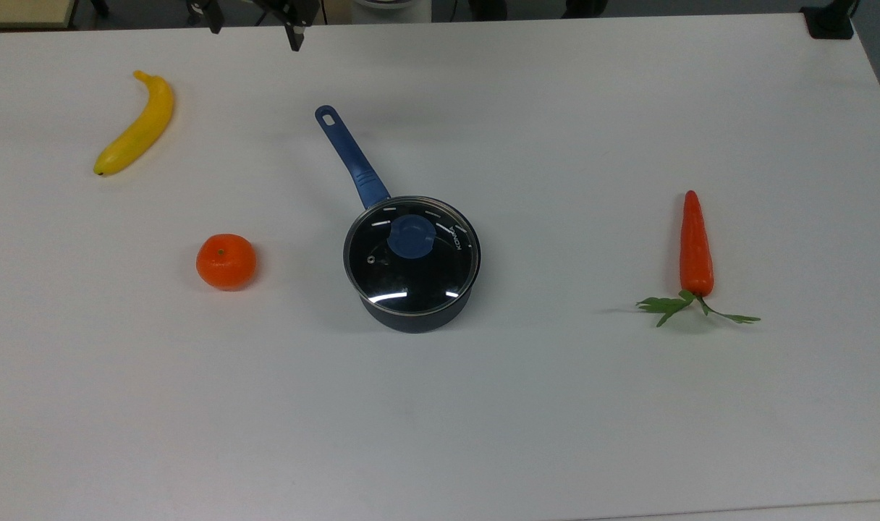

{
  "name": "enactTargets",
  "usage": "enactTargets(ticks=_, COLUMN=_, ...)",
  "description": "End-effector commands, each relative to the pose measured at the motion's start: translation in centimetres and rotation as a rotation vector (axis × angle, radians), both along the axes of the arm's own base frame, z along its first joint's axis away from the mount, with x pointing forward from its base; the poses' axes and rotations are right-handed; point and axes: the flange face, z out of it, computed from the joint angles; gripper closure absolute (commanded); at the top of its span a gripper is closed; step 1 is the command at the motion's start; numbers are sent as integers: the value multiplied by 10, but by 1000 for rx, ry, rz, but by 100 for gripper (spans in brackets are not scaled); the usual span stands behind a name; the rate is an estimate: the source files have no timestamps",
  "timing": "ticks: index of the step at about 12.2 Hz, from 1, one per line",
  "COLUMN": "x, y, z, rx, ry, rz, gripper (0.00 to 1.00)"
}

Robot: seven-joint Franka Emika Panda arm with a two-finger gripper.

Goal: Open lid

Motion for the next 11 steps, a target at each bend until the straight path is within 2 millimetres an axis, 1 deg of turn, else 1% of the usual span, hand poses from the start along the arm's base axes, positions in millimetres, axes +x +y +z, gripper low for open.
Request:
enactTargets(ticks=1, x=-28, y=-28, z=35, rx=14, ry=0, rz=10, gripper=0)
enactTargets(ticks=4, x=-30, y=-28, z=35, rx=42, ry=17, rz=-6, gripper=0)
enactTargets(ticks=5, x=-32, y=-30, z=34, rx=44, ry=30, rz=-7, gripper=0)
enactTargets(ticks=6, x=-34, y=-37, z=35, rx=51, ry=30, rz=-21, gripper=0)
enactTargets(ticks=8, x=-33, y=-38, z=39, rx=94, ry=13, rz=-33, gripper=0)
enactTargets(ticks=11, x=-31, y=-37, z=35, rx=142, ry=16, rz=-43, gripper=0)
